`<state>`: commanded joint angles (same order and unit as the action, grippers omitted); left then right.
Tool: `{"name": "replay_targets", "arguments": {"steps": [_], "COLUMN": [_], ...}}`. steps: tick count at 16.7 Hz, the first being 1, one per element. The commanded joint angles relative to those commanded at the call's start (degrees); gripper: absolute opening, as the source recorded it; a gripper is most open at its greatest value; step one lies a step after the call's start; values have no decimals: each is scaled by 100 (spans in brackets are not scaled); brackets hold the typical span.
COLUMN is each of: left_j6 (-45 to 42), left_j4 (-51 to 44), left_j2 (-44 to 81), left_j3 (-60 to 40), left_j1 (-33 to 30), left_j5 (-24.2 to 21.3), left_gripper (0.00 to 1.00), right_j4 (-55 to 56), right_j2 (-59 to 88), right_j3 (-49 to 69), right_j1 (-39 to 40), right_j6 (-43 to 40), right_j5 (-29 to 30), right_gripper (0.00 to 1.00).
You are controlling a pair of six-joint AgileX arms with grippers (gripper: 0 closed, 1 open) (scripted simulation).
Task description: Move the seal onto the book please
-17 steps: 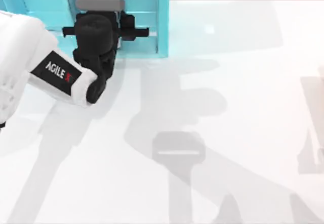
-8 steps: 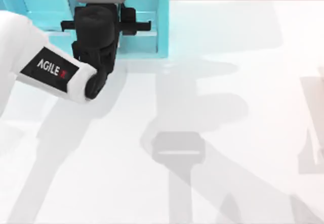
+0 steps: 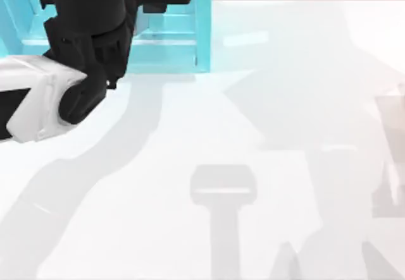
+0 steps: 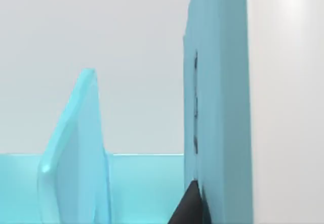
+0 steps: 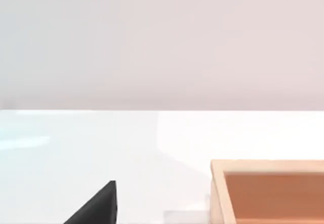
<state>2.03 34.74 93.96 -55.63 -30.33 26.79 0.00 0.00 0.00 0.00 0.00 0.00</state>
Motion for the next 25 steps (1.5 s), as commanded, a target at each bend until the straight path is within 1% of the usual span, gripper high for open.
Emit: {"name": "replay_targets", "arguments": {"steps": [3,6,13,16,18,20,22,25], "left_j6": [22,34,27,385,929,1712,2732,4680], "left_j4": [-712,-1188,-1289,-1282,-1286,-1300,-1323,-1372], "left_j2": [-1187,-1846,-1941,-1759,-1492,-1139,-733,-96], "left_j3": [524,877,958,878,777,654,518,314], "left_j1": [-297,-494,-509,-654,-851,-1102,-1389,-1845], "left_j5": [285,472,509,637,831,1094,1409,1931], "left_gripper": [0,0,0,0,0,0,0,0], "right_j4": [0,0,0,0,0,0,0,0], "right_j2": [0,0,0,0,0,0,0,0], "right_j3": [0,0,0,0,0,0,0,0], "right_j1": [0,0,0,0,0,0,0,0], "right_j6": [0,0,0,0,0,0,0,0], "right_j5": [0,0,0,0,0,0,0,0], "right_gripper": [100,100,100,100,100,100,100,100]}}
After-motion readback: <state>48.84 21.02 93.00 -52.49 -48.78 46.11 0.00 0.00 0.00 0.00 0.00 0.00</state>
